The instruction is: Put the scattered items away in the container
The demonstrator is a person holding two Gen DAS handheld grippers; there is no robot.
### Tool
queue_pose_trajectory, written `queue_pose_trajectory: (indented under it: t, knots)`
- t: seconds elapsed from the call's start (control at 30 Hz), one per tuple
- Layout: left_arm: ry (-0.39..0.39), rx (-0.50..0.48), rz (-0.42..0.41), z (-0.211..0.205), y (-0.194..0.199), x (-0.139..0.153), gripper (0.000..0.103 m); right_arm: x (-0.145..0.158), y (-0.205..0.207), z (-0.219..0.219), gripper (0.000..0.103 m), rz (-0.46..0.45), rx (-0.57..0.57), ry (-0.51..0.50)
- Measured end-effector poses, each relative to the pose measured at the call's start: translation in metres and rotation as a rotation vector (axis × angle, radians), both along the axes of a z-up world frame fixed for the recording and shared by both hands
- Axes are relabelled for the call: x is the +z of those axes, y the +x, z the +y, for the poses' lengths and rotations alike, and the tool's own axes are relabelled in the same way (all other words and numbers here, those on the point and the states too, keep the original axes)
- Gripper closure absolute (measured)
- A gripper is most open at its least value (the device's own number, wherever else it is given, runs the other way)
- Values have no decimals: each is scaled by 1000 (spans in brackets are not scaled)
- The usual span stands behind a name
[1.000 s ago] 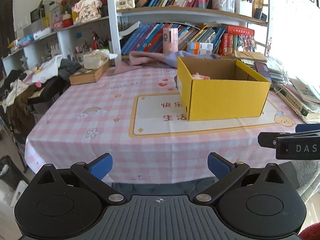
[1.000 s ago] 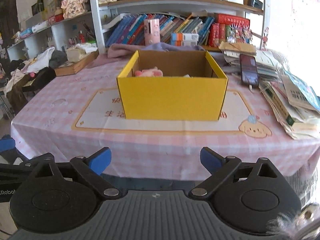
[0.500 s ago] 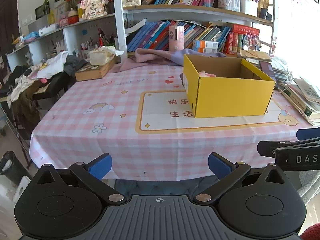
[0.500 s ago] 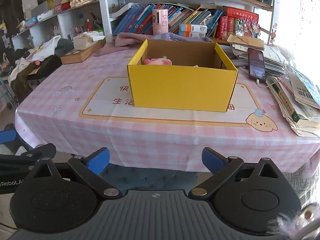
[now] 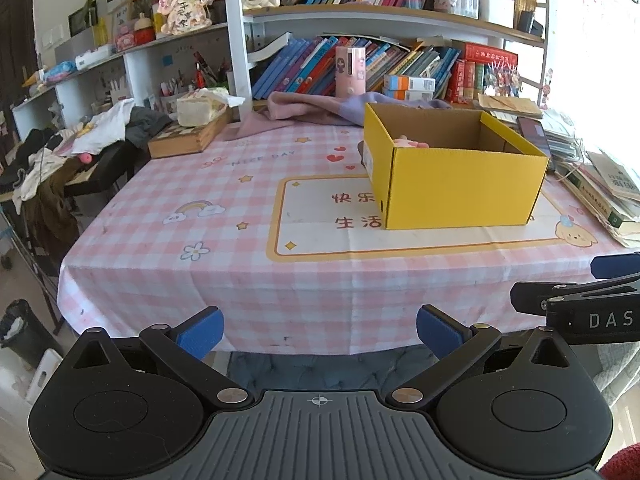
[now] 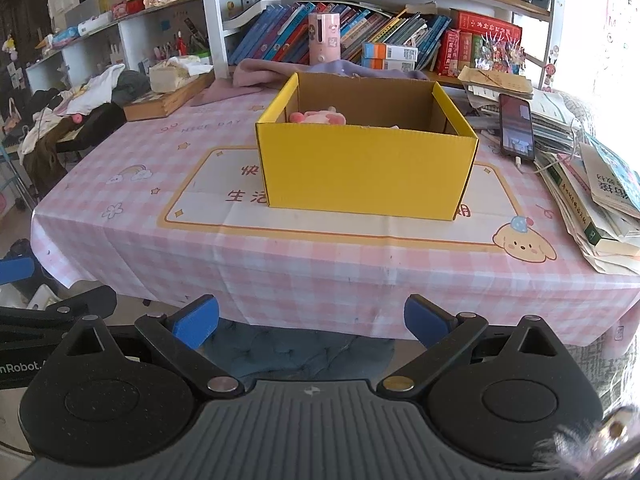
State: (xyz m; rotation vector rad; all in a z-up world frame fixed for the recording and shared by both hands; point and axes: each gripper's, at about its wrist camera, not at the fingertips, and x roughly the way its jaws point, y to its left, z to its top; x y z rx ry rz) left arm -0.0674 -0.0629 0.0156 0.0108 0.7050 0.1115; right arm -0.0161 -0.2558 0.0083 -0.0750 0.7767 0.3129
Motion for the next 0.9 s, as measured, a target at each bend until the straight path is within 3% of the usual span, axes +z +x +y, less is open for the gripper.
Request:
queue_pose_trajectory:
  t: [0.9]
  knots:
    - [-14, -3, 15, -6, 3, -2, 0, -6, 0, -3, 0, 26, -1, 3]
